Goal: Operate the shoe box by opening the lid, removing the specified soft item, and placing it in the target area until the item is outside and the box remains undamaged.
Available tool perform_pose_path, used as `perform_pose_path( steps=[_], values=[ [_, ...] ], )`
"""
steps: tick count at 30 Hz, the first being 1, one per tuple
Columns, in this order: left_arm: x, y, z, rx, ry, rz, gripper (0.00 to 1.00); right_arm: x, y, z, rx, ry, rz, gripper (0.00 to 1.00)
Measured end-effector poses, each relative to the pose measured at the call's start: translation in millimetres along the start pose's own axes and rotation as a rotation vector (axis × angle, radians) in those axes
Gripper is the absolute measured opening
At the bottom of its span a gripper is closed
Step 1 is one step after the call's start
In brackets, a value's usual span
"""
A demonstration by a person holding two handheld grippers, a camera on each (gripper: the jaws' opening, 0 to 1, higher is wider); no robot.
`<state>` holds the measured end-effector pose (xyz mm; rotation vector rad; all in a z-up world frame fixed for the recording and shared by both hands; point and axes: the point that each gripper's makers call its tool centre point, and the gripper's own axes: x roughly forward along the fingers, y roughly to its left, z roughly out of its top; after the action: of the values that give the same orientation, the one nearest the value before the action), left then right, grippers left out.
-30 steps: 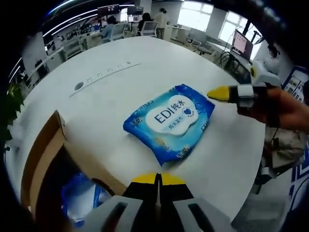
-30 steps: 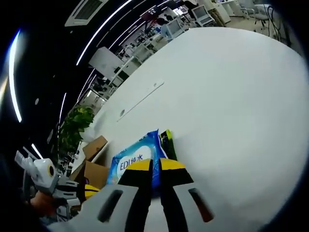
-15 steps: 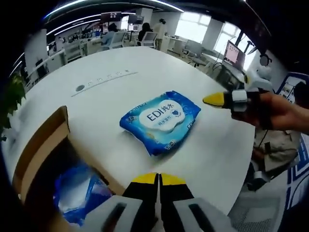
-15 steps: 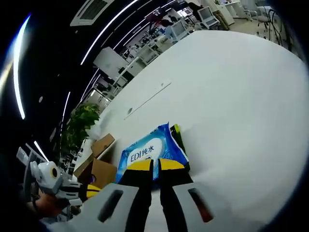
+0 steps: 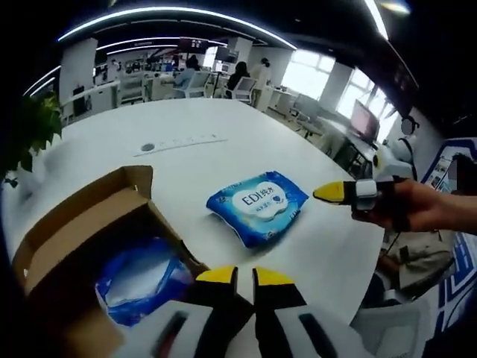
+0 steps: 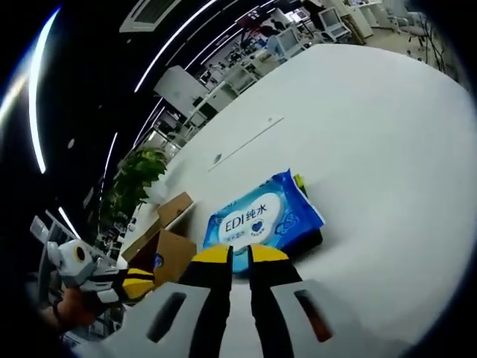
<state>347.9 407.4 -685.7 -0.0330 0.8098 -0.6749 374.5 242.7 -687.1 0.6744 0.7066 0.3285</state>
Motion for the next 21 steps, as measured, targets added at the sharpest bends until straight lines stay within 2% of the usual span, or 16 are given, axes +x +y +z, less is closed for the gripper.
perform_pose_path(
  steps=[11, 14, 21],
  values=[
    [-44.6, 37.8, -5.0, -0.033, -0.091, 0.053, 0.23, 7.2, 33.0, -14.2, -0.078, 0.028, 0.068, 0.23],
    [-55.4, 48.0, -5.9, -0.024, -0.113, 0.076, 0.3, 8.1, 40.6, -22.1, -0.147, 0.053, 0.088, 0.29],
    [-87.3, 74.1, -13.5, -0.064, -0.159, 0.116, 0.37, 8.9, 64.9, -40.2, -0.304, 0.114, 0.145, 0.48]
  ],
)
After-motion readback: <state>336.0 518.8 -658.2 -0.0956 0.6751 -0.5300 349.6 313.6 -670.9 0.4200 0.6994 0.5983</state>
